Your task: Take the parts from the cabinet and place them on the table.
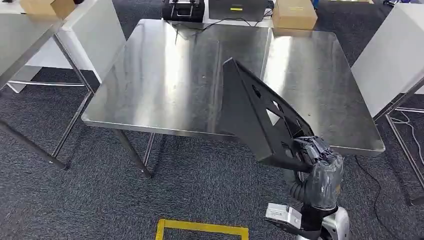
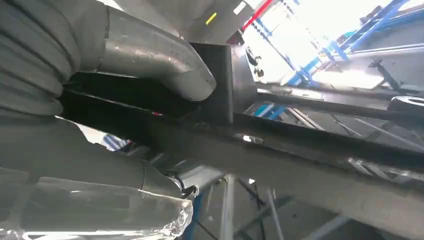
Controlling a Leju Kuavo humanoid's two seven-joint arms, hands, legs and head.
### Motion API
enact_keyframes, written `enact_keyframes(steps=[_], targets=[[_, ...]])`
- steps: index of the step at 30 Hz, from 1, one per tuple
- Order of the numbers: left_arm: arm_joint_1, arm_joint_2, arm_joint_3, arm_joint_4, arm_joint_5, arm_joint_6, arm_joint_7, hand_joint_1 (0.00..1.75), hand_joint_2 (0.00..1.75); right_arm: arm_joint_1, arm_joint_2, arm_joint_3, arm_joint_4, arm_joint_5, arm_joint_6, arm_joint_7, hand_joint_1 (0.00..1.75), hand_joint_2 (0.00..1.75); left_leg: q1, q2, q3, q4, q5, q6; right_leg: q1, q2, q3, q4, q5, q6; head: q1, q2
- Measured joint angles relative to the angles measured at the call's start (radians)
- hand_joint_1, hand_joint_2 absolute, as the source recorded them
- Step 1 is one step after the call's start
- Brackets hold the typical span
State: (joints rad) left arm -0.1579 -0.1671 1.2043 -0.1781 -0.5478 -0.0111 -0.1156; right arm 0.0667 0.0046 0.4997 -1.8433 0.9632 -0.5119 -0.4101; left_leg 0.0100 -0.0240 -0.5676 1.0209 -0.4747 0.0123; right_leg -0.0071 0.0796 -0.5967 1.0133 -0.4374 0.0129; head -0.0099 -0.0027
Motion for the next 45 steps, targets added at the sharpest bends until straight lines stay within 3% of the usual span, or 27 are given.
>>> enact_keyframes(steps=[4, 8, 10, 14, 26, 35, 45], targets=[[-0.002, 0.002, 0.000, 0.000, -0.016, -0.001, -0.010, 0.00, 1.75, -0.025, -0.001, -0.016, 0.031, 0.086, 0.000, 0.067, 1.75, 1.75, -0.009, -0.004, -0.004, 0.001, 0.004, 0.010, -0.006, -0.004, 0.000, -0.006, 0.006, 0.009, -0.001, 0.000], [-0.013, -0.001, 0.000, 0.000, -0.038, -0.006, -0.009, 0.00, 1.75, -0.117, 0.002, -0.061, 0.154, 0.267, 0.022, 0.170, 1.75, 1.75, -0.010, -0.004, -0.007, 0.001, 0.008, 0.016, -0.006, -0.004, 0.000, -0.011, 0.012, 0.017, 0.000, 0.000], [-0.017, -0.002, 0.000, 0.000, -0.041, -0.007, -0.006, 0.00, 1.75, -0.156, 0.006, -0.077, 0.206, 0.292, 0.028, 0.184, 1.75, 1.75, -0.010, -0.004, -0.007, 0.002, 0.009, 0.018, -0.007, -0.005, 0.000, -0.011, 0.013, 0.019, 0.000, 0.000], [-0.018, -0.002, 0.000, 0.000, -0.047, -0.007, -0.005, 0.00, 1.75, -0.186, 0.010, -0.089, 0.253, 0.309, 0.035, 0.194, 1.75, 1.75, -0.010, -0.004, -0.008, 0.002, 0.009, 0.018, -0.007, -0.005, 0.000, -0.011, 0.013, 0.020, 0.000, 0.000], [-0.044, -0.006, -0.011, 0.000, -0.111, -0.007, 0.044, 0.00, 1.75, -0.386, 0.003, -0.148, 0.507, 0.498, 0.118, 0.344, 1.75, 1.75, -0.007, -0.004, -0.009, 0.002, 0.010, 0.017, -0.006, -0.006, -0.003, -0.010, 0.014, 0.020, 0.000, 0.000], [-0.053, -0.007, -0.011, 0.000, -0.127, -0.016, 0.051, 0.00, 1.75, -0.472, -0.009, -0.160, 0.654, 0.573, 0.147, 0.398, 1.75, 1.75, -0.007, -0.004, -0.011, 0.002, 0.010, 0.017, -0.006, -0.006, -0.004, -0.010, 0.014, 0.020, 0.000, 0.000], [-0.068, -0.007, -0.031, 0.000, -0.166, -0.029, 0.065, 0.00, 1.75, -0.676, -0.048, -0.153, 0.977, 0.605, 0.145, 0.517, 1.75, 1.75, -0.008, -0.004, -0.013, 0.002, 0.012, 0.019, -0.006, -0.006, -0.004, -0.010, 0.016, 0.022, 0.000, 0.000]])
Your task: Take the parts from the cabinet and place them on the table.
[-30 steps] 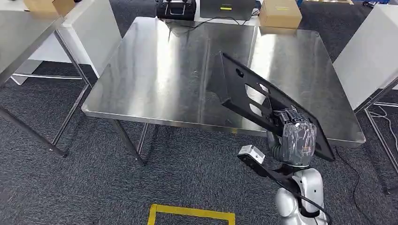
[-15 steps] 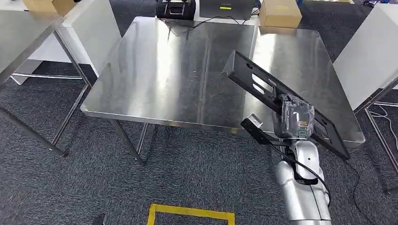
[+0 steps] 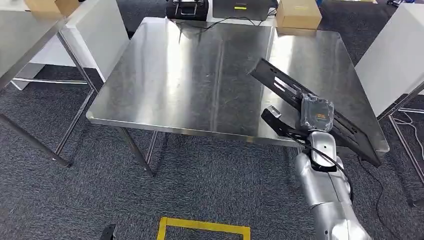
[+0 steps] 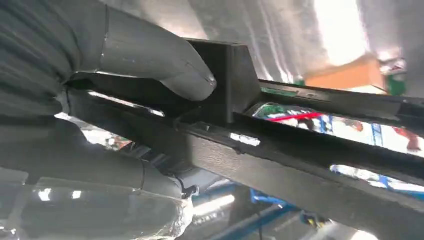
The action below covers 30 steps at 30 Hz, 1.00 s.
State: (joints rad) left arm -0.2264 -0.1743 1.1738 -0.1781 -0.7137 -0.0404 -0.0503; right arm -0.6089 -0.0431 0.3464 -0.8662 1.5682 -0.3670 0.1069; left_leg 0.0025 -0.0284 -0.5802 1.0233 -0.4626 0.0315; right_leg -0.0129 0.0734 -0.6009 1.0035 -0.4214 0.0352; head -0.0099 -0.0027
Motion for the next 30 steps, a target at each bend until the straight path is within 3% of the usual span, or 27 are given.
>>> enact_keyframes(steps=[5, 11, 30], targets=[[-0.008, 0.000, -0.006, 0.000, -0.016, -0.008, 0.006, 0.00, 1.75, -0.104, -0.021, 0.061, 0.182, 0.000, 0.013, 0.062, 1.75, 1.75, 0.000, 0.000, 0.000, 0.000, 0.000, 0.000, 0.000, 0.000, 0.000, 0.000, 0.000, 0.000, 0.000, 0.000], [-0.015, 0.000, -0.006, 0.000, -0.022, -0.010, 0.007, 0.00, 1.75, -0.168, -0.035, 0.119, 0.306, 0.000, 0.022, 0.082, 1.75, 1.75, 0.000, -0.001, -0.001, 0.000, 0.000, 0.000, 0.000, -0.001, -0.001, 0.000, 0.000, 0.000, 0.000, 0.000], [-0.016, 0.000, -0.006, 0.000, -0.022, -0.013, -0.003, 0.00, 1.75, -0.213, -0.045, 0.179, 0.412, 0.000, 0.063, 0.099, 1.75, 1.75, 0.000, -0.002, -0.002, 0.000, 0.000, 0.000, 0.000, -0.001, -0.001, 0.000, 0.000, 0.000, 0.000, 0.000]])
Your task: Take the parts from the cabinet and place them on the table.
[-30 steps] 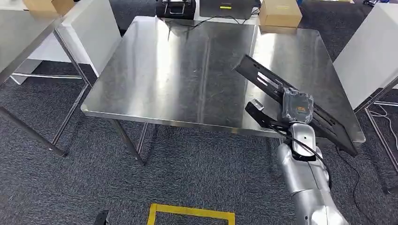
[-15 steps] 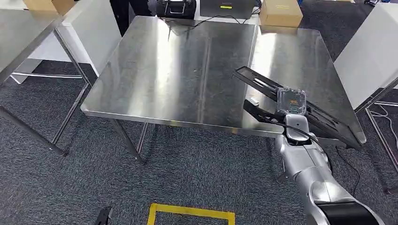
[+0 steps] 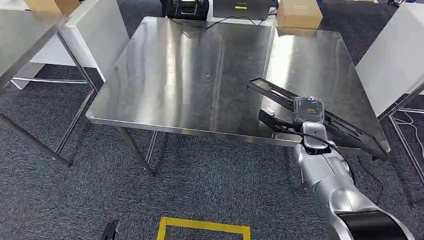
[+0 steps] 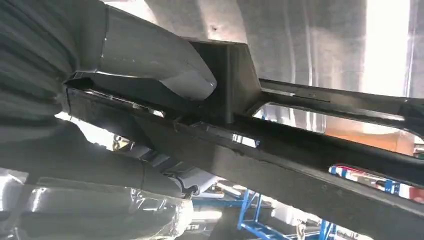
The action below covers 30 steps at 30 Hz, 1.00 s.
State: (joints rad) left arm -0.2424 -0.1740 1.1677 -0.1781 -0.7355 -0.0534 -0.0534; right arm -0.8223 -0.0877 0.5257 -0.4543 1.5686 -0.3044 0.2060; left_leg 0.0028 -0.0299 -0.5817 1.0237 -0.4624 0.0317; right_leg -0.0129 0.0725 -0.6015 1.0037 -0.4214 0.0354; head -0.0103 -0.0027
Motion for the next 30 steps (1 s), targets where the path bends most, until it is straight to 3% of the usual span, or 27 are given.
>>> enact_keyframes(steps=[10, 12, 15, 16, 17, 18, 20, 21, 22, 23, 25, 26, 27, 28, 30], targets=[[0.000, 0.000, 0.000, 0.000, 0.004, 0.003, -0.004, 0.00, 1.75, -0.027, 0.009, 0.026, 0.033, 0.000, 0.026, 0.003, 1.75, 1.75, 0.000, -0.002, 0.000, 0.000, 0.000, 0.000, 0.000, -0.001, 0.000, 0.000, 0.000, 0.000, 0.000, 0.000], [-0.002, 0.000, 0.000, 0.000, 0.004, 0.004, -0.003, 0.00, 1.75, -0.027, 0.009, 0.026, 0.037, 0.000, 0.027, 0.007, 1.75, 1.75, -0.002, -0.003, -0.005, 0.009, -0.002, 0.005, -0.016, 0.000, -0.002, -0.002, 0.003, 0.006, -0.001, 0.000], [-0.003, 0.000, 0.000, 0.000, -0.001, 0.004, -0.002, 0.00, 1.75, -0.025, 0.003, 0.026, 0.040, 0.000, 0.028, 0.017, 1.75, 1.75, -0.003, -0.001, -0.006, 0.007, 0.000, 0.009, -0.016, 0.005, -0.004, -0.008, 0.007, 0.012, -0.002, 0.000], [-0.004, -0.004, 0.000, 0.000, -0.005, 0.004, -0.002, 0.00, 1.75, -0.025, -0.001, 0.026, 0.040, 0.000, 0.028, 0.019, 1.75, 1.75, 0.006, 0.005, 0.003, -0.009, 0.010, 0.019, -0.003, 0.002, -0.007, -0.008, 0.007, 0.016, 0.000, 0.000], [-0.006, -0.005, 0.000, 0.000, -0.007, 0.003, -0.001, 0.00, 1.75, -0.022, -0.004, 0.025, 0.040, 0.000, 0.028, 0.020, 1.75, 1.75, 0.008, 0.009, 0.008, -0.021, 0.017, 0.023, -0.009, -0.030, -0.019, 0.013, -0.004, 0.015, 0.000, 0.000], [-0.007, -0.005, 0.000, 0.000, -0.009, 0.002, -0.001, 0.00, 1.75, -0.021, -0.008, 0.024, 0.040, 0.001, 0.029, 0.021, 1.75, 1.75, 0.009, 0.012, 0.008, -0.024, 0.018, 0.028, -0.007, -0.051, -0.050, 0.069, -0.033, 0.009, 0.005, 0.000], [-0.006, -0.006, 0.000, 0.000, -0.016, 0.000, 0.002, 0.00, 1.75, -0.014, -0.019, 0.024, 0.040, 0.001, 0.029, 0.021, 1.75, 1.75, 0.010, 0.021, 0.007, -0.023, 0.017, 0.028, -0.010, -0.058, -0.134, 0.234, -0.094, 0.006, 0.004, 0.000], [-0.006, -0.006, 0.000, 0.000, -0.017, -0.001, 0.002, 0.00, 1.75, -0.007, -0.022, 0.024, 0.040, 0.001, 0.029, 0.021, 1.75, 1.75, 0.010, 0.024, 0.007, -0.023, 0.017, 0.027, -0.012, -0.058, -0.170, 0.303, -0.110, 0.010, 0.005, 0.000], [-0.005, -0.007, 0.000, 0.000, -0.017, -0.001, 0.003, 0.00, 1.75, -0.001, -0.027, 0.024, 0.040, 0.001, 0.029, 0.022, 1.75, 1.75, 0.012, 0.027, 0.007, -0.023, 0.015, 0.025, -0.014, -0.059, -0.182, 0.319, -0.107, 0.017, 0.006, 0.000], [-0.006, -0.008, 0.000, 0.000, -0.017, -0.001, 0.003, 0.00, 1.75, 0.002, -0.030, 0.024, 0.040, 0.001, 0.030, 0.022, 1.75, 1.75, 0.015, 0.029, 0.008, -0.022, 0.013, 0.021, -0.019, -0.060, -0.171, 0.290, -0.087, 0.028, 0.005, 0.000], [-0.006, -0.008, 0.000, 0.000, -0.017, -0.003, 0.004, 0.00, 1.75, 0.003, -0.033, 0.024, 0.040, 0.001, 0.030, 0.023, 1.75, 1.75, 0.024, 0.035, 0.008, -0.013, 0.003, 0.006, -0.030, -0.073, -0.084, 0.110, -0.009, 0.060, 0.005, 0.000], [-0.006, -0.008, 0.000, 0.000, -0.018, -0.005, 0.004, 0.00, 1.75, 0.004, -0.035, 0.024, 0.040, 0.001, 0.031, 0.024, 1.75, 1.75, 0.025, 0.038, 0.007, -0.004, -0.004, -0.005, -0.038, -0.086, -0.042, 0.027, 0.017, 0.070, 0.006, 0.000], [-0.007, -0.005, 0.000, 0.000, -0.019, -0.006, 0.004, 0.00, 1.75, 0.003, -0.035, 0.024, 0.040, 0.001, 0.032, 0.026, 1.75, 1.75, 0.017, 0.039, 0.001, 0.003, -0.013, -0.018, -0.022, -0.077, -0.027, 0.020, 0.005, 0.062, 0.011, 0.000], [-0.007, -0.006, 0.000, 0.000, -0.020, -0.006, 0.005, 0.00, 1.75, 0.008, -0.039, 0.024, 0.040, 0.001, 0.032, 0.029, 1.75, 1.75, 0.017, 0.041, 0.003, 0.003, -0.013, -0.021, -0.028, -0.070, -0.034, 0.018, 0.008, 0.042, 0.006, 0.000], [-0.007, -0.006, 0.000, 0.000, -0.026, -0.006, 0.006, 0.00, 1.75, 0.018, -0.046, 0.024, 0.040, 0.001, 0.032, 0.033, 1.75, 1.75, 0.020, 0.040, 0.005, -0.004, -0.011, -0.025, -0.021, -0.070, -0.036, 0.027, 0.003, 0.025, 0.006, 0.000]])
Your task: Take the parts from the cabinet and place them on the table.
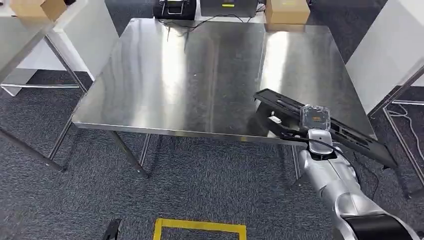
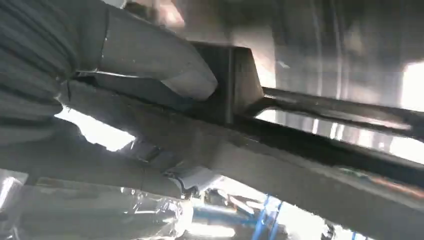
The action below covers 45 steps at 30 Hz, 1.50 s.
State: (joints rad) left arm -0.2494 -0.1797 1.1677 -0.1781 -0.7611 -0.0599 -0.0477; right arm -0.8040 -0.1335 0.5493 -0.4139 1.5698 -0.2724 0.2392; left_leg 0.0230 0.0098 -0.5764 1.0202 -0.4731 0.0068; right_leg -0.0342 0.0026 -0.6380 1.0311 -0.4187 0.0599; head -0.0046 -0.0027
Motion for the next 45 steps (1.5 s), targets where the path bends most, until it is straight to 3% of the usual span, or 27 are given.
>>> enact_keyframes(steps=[2, 3, 6, 7, 8, 9, 11, 12, 15, 16, 17, 18, 20, 22, 23, 24, 26, 27, 28, 31, 33, 34, 36, 38, 40, 42, 45], targets=[[-0.003, 0.000, 0.000, 0.000, -0.003, 0.000, 0.005, 0.00, 1.75, 0.004, -0.001, -0.002, -0.004, 0.000, 0.000, 0.005, 1.75, 1.75, 0.007, 0.002, 0.002, 0.013, -0.017, -0.013, -0.006, 0.006, 0.009, -0.003, -0.004, -0.021, -0.002, 0.000], [-0.005, 0.000, -0.001, 0.000, -0.003, -0.001, 0.005, 0.00, 1.75, 0.003, -0.004, -0.003, -0.005, 0.000, -0.001, 0.005, 1.75, 1.75, 0.007, 0.001, -0.017, 0.054, -0.038, -0.013, -0.005, 0.007, 0.013, -0.003, -0.007, -0.028, -0.005, 0.000], [-0.007, 0.001, -0.003, 0.000, -0.004, -0.001, 0.008, 0.00, 1.75, 0.010, -0.006, -0.003, -0.006, 0.000, -0.001, 0.007, 1.75, 1.75, 0.006, -0.002, -0.150, 0.286, -0.121, -0.011, 0.009, 0.011, 0.017, -0.003, -0.013, -0.041, -0.005, 0.000], [-0.006, 0.002, -0.003, 0.000, -0.005, 0.000, 0.009, 0.00, 1.75, 0.015, -0.007, -0.003, -0.006, 0.000, -0.001, 0.008, 1.75, 1.75, 0.005, -0.002, -0.180, 0.319, -0.116, -0.006, 0.014, 0.014, 0.019, -0.002, -0.015, -0.044, -0.004, 0.000], [-0.006, 0.002, -0.004, 0.000, -0.006, 0.000, 0.010, 0.00, 1.75, 0.019, -0.009, -0.004, -0.006, 0.000, 0.000, 0.008, 1.75, 1.75, 0.002, -0.002, -0.182, 0.300, -0.086, 0.002, 0.019, 0.017, 0.023, -0.002, -0.017, -0.047, -0.005, 0.000], [-0.006, 0.002, -0.005, 0.000, -0.007, 0.000, 0.010, 0.00, 1.75, 0.021, -0.010, -0.004, -0.006, 0.000, -0.001, 0.008, 1.75, 1.75, -0.003, -0.003, -0.164, 0.245, -0.041, 0.013, 0.023, 0.018, 0.028, -0.003, -0.020, -0.050, -0.004, 0.000], [-0.006, 0.002, -0.005, 0.000, -0.008, 0.000, 0.010, 0.00, 1.75, 0.021, -0.010, -0.005, -0.008, 0.000, -0.001, 0.009, 1.75, 1.75, -0.016, -0.012, -0.090, 0.068, 0.058, 0.042, 0.030, 0.022, 0.039, -0.004, -0.024, -0.056, -0.005, 0.000], [-0.007, 0.007, -0.005, 0.000, -0.010, 0.000, 0.010, 0.00, 1.75, 0.021, -0.010, -0.005, -0.009, 0.000, -0.001, 0.009, 1.75, 1.75, -0.021, -0.016, -0.071, 0.036, 0.048, 0.057, 0.029, 0.022, 0.038, -0.004, -0.026, -0.056, 0.000, 0.000], [-0.008, 0.004, -0.006, 0.000, -0.010, 0.000, 0.010, 0.00, 1.75, 0.025, -0.016, -0.006, -0.011, 0.000, -0.001, 0.014, 1.75, 1.75, -0.033, -0.009, -0.069, 0.021, 0.046, 0.053, 0.026, 0.022, 0.034, -0.008, -0.030, -0.043, 0.002, 0.000], [-0.008, 0.003, -0.006, 0.000, -0.010, 0.000, 0.011, 0.00, 1.75, 0.025, -0.016, -0.007, -0.012, 0.000, -0.001, 0.016, 1.75, 1.75, -0.033, -0.009, -0.065, 0.013, 0.048, 0.054, 0.027, 0.022, 0.038, -0.011, -0.029, -0.038, 0.000, 0.000], [-0.009, 0.003, -0.006, 0.000, -0.011, 0.000, 0.011, 0.00, 1.75, 0.028, -0.020, -0.008, -0.016, 0.000, -0.001, 0.021, 1.75, 1.75, -0.017, -0.006, -0.049, -0.008, 0.058, 0.054, 0.034, 0.016, 0.028, -0.003, -0.035, -0.033, 0.002, 0.000], [-0.009, 0.002, -0.006, 0.000, -0.011, 0.000, 0.011, 0.00, 1.75, 0.026, -0.020, -0.008, -0.018, 0.000, -0.001, 0.020, 1.75, 1.75, -0.020, -0.006, -0.041, -0.015, 0.057, 0.056, 0.031, 0.009, 0.018, 0.025, -0.049, -0.034, 0.003, 0.000], [-0.013, 0.002, -0.006, 0.000, -0.013, -0.001, 0.011, 0.00, 1.75, 0.024, -0.026, -0.007, -0.018, 0.000, 0.000, 0.021, 1.75, 1.75, -0.019, -0.006, -0.038, -0.015, 0.056, 0.060, 0.028, 0.009, -0.057, 0.170, -0.104, -0.040, 0.004, 0.000], [-0.010, -0.001, -0.006, 0.000, -0.017, -0.002, 0.011, 0.00, 1.75, 0.027, -0.031, -0.007, -0.019, 0.000, 0.000, 0.022, 1.75, 1.75, -0.019, -0.008, -0.036, -0.014, 0.051, 0.059, 0.022, 0.008, -0.133, 0.298, -0.134, -0.031, 0.004, 0.000], [-0.010, -0.002, -0.006, 0.000, -0.021, -0.002, 0.011, 0.00, 1.75, 0.027, -0.032, -0.006, -0.019, 0.000, 0.002, 0.022, 1.75, 1.75, -0.017, -0.008, -0.034, -0.014, 0.048, 0.056, 0.016, 0.008, -0.142, 0.294, -0.120, -0.020, 0.003, 0.000], [-0.010, -0.002, -0.006, 0.000, -0.022, -0.002, 0.011, 0.00, 1.75, 0.025, -0.032, -0.006, -0.021, 0.000, 0.003, 0.022, 1.75, 1.75, -0.014, -0.008, -0.029, -0.012, 0.044, 0.051, 0.011, 0.006, -0.124, 0.242, -0.086, -0.005, 0.003, 0.000], [-0.010, -0.002, -0.008, 0.000, -0.024, -0.002, 0.011, 0.00, 1.75, 0.019, -0.034, -0.005, -0.027, 0.000, 0.005, 0.022, 1.75, 1.75, -0.010, -0.008, -0.017, -0.007, 0.030, 0.038, -0.002, -0.005, -0.036, 0.053, 0.001, 0.025, 0.004, 0.000], [-0.010, -0.001, -0.008, 0.000, -0.024, -0.002, 0.011, 0.00, 1.75, 0.014, -0.034, -0.004, -0.028, 0.000, 0.006, 0.022, 1.75, 1.75, -0.014, -0.008, -0.017, -0.001, 0.022, 0.028, -0.007, -0.017, -0.010, -0.010, 0.013, 0.030, 0.005, 0.000], [-0.011, -0.001, -0.008, 0.000, -0.025, -0.002, 0.011, 0.00, 1.75, 0.007, -0.034, -0.003, -0.029, 0.001, 0.008, 0.022, 1.75, 1.75, -0.018, -0.008, -0.021, 0.005, 0.016, 0.022, 0.007, -0.004, 0.004, -0.012, 0.009, 0.016, 0.004, 0.000], [-0.011, 0.000, -0.010, 0.000, -0.027, -0.002, 0.012, 0.00, 1.75, 0.007, -0.035, -0.002, -0.033, 0.000, 0.011, 0.022, 1.75, 1.75, -0.014, -0.007, -0.018, 0.001, 0.013, 0.017, 0.006, -0.001, -0.001, -0.009, 0.002, -0.012, 0.000, 0.000], [-0.012, 0.000, -0.012, 0.000, -0.030, -0.002, 0.013, 0.00, 1.75, 0.005, -0.034, -0.002, -0.042, 0.000, 0.011, 0.022, 1.75, 1.75, -0.009, -0.008, -0.031, 0.030, -0.008, 0.004, -0.001, 0.002, 0.011, -0.012, -0.002, -0.029, -0.002, 0.000], [-0.012, 0.000, -0.015, 0.000, -0.031, -0.002, 0.013, 0.00, 1.75, 0.001, -0.034, -0.001, -0.043, 0.000, 0.011, 0.022, 1.75, 1.75, -0.009, -0.008, -0.055, 0.084, -0.034, 0.001, -0.001, 0.002, 0.016, -0.012, -0.006, -0.037, -0.003, 0.000], [-0.012, 0.000, -0.017, 0.000, -0.032, -0.003, 0.018, 0.00, 1.75, -0.008, -0.032, 0.001, -0.044, 0.000, 0.012, 0.022, 1.75, 1.75, -0.009, -0.008, -0.146, 0.246, -0.093, -0.004, 0.003, 0.002, 0.020, -0.012, -0.011, -0.044, -0.002, 0.000], [-0.012, 0.000, -0.017, 0.000, -0.034, -0.003, 0.020, 0.00, 1.75, -0.010, -0.028, 0.002, -0.044, 0.000, 0.013, 0.020, 1.75, 1.75, -0.009, -0.008, -0.204, 0.315, -0.088, -0.001, 0.008, 0.005, 0.027, -0.011, -0.017, -0.051, -0.002, 0.000], [-0.012, 0.000, -0.017, 0.000, -0.034, -0.003, 0.020, 0.00, 1.75, -0.013, -0.022, 0.006, -0.044, 0.000, 0.013, 0.016, 1.75, 1.75, -0.009, -0.008, -0.175, 0.214, -0.002, 0.009, 0.010, 0.010, 0.039, -0.011, -0.025, -0.050, -0.002, 0.000], [-0.012, 0.002, -0.017, 0.000, -0.035, -0.003, 0.020, 0.00, 1.75, -0.022, -0.015, 0.012, -0.044, 0.000, 0.013, 0.016, 1.75, 1.75, -0.011, -0.009, -0.106, 0.042, 0.092, 0.025, 0.011, 0.013, 0.052, -0.012, -0.036, -0.045, -0.003, 0.000], [-0.016, 0.001, -0.018, 0.000, -0.035, -0.003, 0.021, 0.00, 1.75, -0.046, -0.012, 0.021, -0.044, 0.000, 0.014, 0.016, 1.75, 1.75, -0.022, -0.010, -0.083, 0.014, 0.063, 0.024, 0.018, 0.015, 0.044, -0.014, -0.039, -0.034, -0.002, 0.000]])
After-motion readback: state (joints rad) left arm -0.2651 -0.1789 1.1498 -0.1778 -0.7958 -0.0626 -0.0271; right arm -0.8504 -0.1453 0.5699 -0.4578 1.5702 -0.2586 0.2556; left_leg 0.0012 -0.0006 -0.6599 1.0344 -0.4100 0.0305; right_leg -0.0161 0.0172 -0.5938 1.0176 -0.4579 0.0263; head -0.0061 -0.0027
